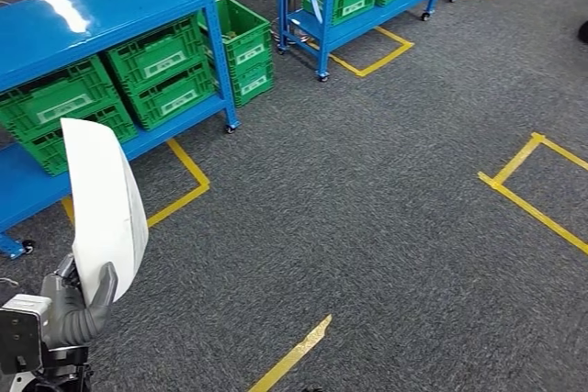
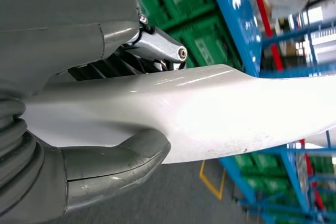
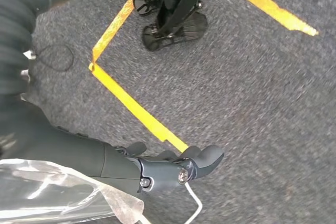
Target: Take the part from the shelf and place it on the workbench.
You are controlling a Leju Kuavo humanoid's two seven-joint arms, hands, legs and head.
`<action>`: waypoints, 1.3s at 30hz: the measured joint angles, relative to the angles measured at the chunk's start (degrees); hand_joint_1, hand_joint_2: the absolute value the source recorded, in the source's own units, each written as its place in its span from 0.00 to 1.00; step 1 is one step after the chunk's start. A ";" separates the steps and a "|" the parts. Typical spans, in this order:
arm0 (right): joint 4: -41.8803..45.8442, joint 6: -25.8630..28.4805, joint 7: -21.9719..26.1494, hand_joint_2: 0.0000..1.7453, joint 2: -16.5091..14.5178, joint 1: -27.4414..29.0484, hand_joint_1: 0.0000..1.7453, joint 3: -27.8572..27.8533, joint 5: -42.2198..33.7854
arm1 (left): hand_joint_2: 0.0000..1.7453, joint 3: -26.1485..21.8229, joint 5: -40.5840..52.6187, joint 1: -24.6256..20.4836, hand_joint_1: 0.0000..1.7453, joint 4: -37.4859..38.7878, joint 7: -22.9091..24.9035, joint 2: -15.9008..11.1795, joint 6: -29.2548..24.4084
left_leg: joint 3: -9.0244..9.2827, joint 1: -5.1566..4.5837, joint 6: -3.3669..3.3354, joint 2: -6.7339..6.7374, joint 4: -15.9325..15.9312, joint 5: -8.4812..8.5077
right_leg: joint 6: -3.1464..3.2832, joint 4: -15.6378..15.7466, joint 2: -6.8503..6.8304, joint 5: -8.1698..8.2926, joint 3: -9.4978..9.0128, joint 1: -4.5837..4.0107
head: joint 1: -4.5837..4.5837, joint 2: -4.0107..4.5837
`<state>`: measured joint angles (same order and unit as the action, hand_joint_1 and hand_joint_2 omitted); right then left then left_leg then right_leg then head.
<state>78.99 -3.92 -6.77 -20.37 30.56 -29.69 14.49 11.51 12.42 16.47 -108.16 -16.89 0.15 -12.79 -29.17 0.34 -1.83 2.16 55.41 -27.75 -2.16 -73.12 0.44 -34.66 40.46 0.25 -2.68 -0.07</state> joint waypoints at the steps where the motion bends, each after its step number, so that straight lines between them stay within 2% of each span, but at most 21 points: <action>1: -0.01 0.05 0.07 1.00 0.00 0.00 0.00 -0.02 -0.05 | 1.00 -0.01 0.09 0.00 1.00 0.09 0.07 -0.01 0.16 | -0.04 0.00 0.05 0.82 0.02 0.00 | -0.12 0.42 -0.23 0.58 -0.62 0.12 | -0.03 0.00; 5: -0.01 0.14 0.16 1.00 0.00 -0.10 0.00 -0.05 -0.11 | 1.00 -0.06 0.14 -0.09 1.00 0.25 0.08 0.00 0.29 | 0.32 -0.28 0.85 3.45 0.23 -0.28 | 0.36 14.89 -3.46 5.78 -9.55 0.13 | 0.06 0.00; 8: -0.03 0.16 0.37 1.00 0.00 -0.14 0.00 -0.11 -0.21 | 1.00 -0.09 0.07 -0.25 1.00 0.26 0.13 -0.01 0.70 | 0.53 -0.47 1.70 4.81 0.37 -0.33 | 1.50 16.62 -3.04 6.07 -10.00 -0.10 | 0.21 0.00; 9: -0.05 0.17 0.56 1.00 0.00 -0.12 0.00 -0.23 -0.29 | 1.00 -0.09 -0.05 -0.32 1.00 0.26 0.19 0.00 1.05 | 0.55 -0.36 2.09 4.54 0.53 -0.57 | 1.84 16.71 -2.55 6.22 -9.94 -0.03 | 0.22 0.00; 11: -0.09 0.17 1.09 1.00 0.00 -0.19 0.00 -0.51 -0.54 | 1.00 -0.09 -0.37 -0.39 1.00 0.28 0.35 0.01 1.84 | -0.33 -0.13 2.79 2.08 3.02 -2.77 | 2.60 16.93 -1.50 6.63 -10.02 0.17 | 0.31 0.00; 13: -0.14 0.20 1.50 1.00 0.00 -0.43 0.00 -0.59 -0.94 | 1.00 -0.13 -0.71 -0.29 1.00 0.34 0.64 0.01 2.43 | -3.18 0.01 3.05 -0.82 9.85 -6.77 | 3.12 16.96 -0.38 6.98 -9.86 0.19 | 0.41 0.00; 15: -0.19 0.48 1.73 1.00 0.00 -0.61 0.00 -0.58 -1.49 | 1.00 -0.18 -1.01 -0.13 1.00 0.50 0.92 0.01 2.91 | -6.05 0.04 3.00 -1.59 16.41 -9.06 | 3.32 16.90 1.06 7.16 -9.61 0.08 | 0.41 0.00; 16: -0.21 0.77 1.73 1.00 0.00 -0.59 0.00 -0.57 -1.75 | 1.00 -0.19 -1.15 -0.08 1.00 0.59 0.97 0.01 3.10 | -6.36 0.04 2.90 -1.68 16.99 -8.49 | 3.33 16.84 1.88 7.21 -9.56 0.02 | 0.42 0.00; 18: -0.19 1.52 1.53 1.00 0.00 -0.46 0.00 -0.55 -2.27 | 1.00 -0.26 -1.42 -0.08 1.00 0.69 0.99 0.01 3.42 | -4.17 0.04 2.50 -2.44 11.83 -4.50 | 3.25 16.66 3.55 7.27 -9.58 -0.03 | 0.42 0.01; 20: -0.09 2.29 1.18 1.00 0.00 -0.36 0.00 -0.42 -2.80 | 1.00 -0.41 -1.62 -0.09 1.00 0.70 0.98 0.02 3.68 | -1.14 0.16 1.90 -5.47 4.48 -1.09 | 2.95 16.38 5.02 7.36 -9.31 -0.07 | 0.38 0.01; 22: 0.14 3.08 0.81 1.00 0.00 -0.10 0.00 -0.11 -3.36 | 1.00 -0.52 -1.71 -0.11 1.00 0.74 0.98 0.03 3.98 | -0.16 0.22 1.65 -7.44 1.39 -0.54 | 2.26 16.14 6.37 7.65 -8.46 0.06 | 0.37 0.00; 24: 0.42 3.79 0.47 1.00 0.00 0.40 0.00 0.25 -3.74 | 1.00 -0.57 -1.86 -0.16 1.00 0.79 0.99 0.08 4.49 | -0.21 0.26 1.48 -6.41 0.84 -0.44 | 1.51 15.97 7.41 7.97 -7.59 0.28 | 0.38 0.00; 25: 0.52 4.08 0.34 1.00 0.01 0.69 0.00 0.39 -3.85 | 1.00 -0.58 -1.95 -0.22 1.00 0.81 1.03 0.10 4.78 | -0.13 0.34 1.25 -5.68 0.55 -0.24 | 1.26 15.60 6.98 7.86 -7.16 0.25 | 0.32 0.00; 27: 0.74 4.52 0.15 1.00 0.02 1.11 0.00 0.58 -4.03 | 1.00 -0.66 -2.07 -0.34 1.00 0.84 1.09 0.20 5.17 | 0.06 0.55 0.76 -4.23 -0.01 0.10 | 0.95 13.40 4.30 6.44 -5.83 0.00 | 0.13 0.00; 29: 0.92 4.67 0.08 1.00 0.02 1.14 0.00 0.81 -4.10 | 1.00 -0.86 -2.13 -0.29 1.00 0.88 1.12 0.32 5.29 | -0.02 0.39 0.57 -2.79 -0.01 0.07 | 0.61 7.56 1.27 2.99 -3.00 -0.04 | -0.09 0.00; 31: 0.99 4.75 0.05 1.00 0.02 1.13 0.00 1.11 -4.14 | 1.00 -1.05 -2.20 -0.20 1.00 1.01 1.13 0.43 5.53 | -0.18 0.28 0.54 -0.96 0.02 0.05 | 0.20 0.70 0.09 -0.07 0.07 0.21 | -0.18 0.00; 32: 0.99 4.79 0.04 1.00 0.02 1.23 0.00 1.22 -4.16 | 1.00 -1.10 -2.24 -0.19 1.00 1.11 1.13 0.45 5.70 | -0.23 0.26 0.57 -0.10 0.03 0.04 | 0.01 -0.45 -0.10 -0.18 0.38 0.35 | -0.18 0.00; 33: 0.99 4.81 0.04 1.00 0.02 1.35 0.00 1.29 -4.15 | 1.00 -1.13 -2.28 -0.19 1.00 1.19 1.13 0.48 5.93 | -0.22 0.27 0.65 0.71 0.04 0.00 | -0.14 0.83 -0.33 0.79 -0.59 0.49 | -0.20 0.00; 35: 0.99 4.60 0.22 1.00 0.02 1.44 0.00 1.38 -3.90 | 1.00 -1.26 -2.32 -0.19 1.00 1.28 1.13 0.53 6.46 | 0.01 0.29 0.99 2.13 0.12 -0.18 | -0.32 8.73 -1.91 4.02 -5.37 0.73 | -0.19 0.00; 37: 0.93 3.81 0.75 1.00 0.01 1.16 0.00 1.43 -3.21 | 1.00 -1.56 -2.32 -0.20 1.00 1.28 1.10 0.56 7.17 | 0.26 0.09 1.66 3.17 0.33 -0.46 | 0.13 15.01 -3.52 5.73 -9.24 0.66 | -0.09 0.00; 39: 0.70 2.73 1.37 1.00 0.01 0.85 0.00 1.34 -2.24 | 1.00 -1.80 -2.29 -0.25 1.00 1.28 1.03 0.61 7.87 | 0.48 -0.07 2.36 3.94 0.43 -0.51 | 0.99 15.97 -3.33 5.85 -9.61 0.36 | 0.00 0.00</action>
<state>79.69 -1.19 -5.40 -20.36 31.41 -28.35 12.25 9.71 10.13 16.22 -106.88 -15.86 0.76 -4.92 -28.68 0.27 0.53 6.10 55.84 -28.25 -1.18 -57.15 -2.90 -28.82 30.86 0.61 -2.68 -0.07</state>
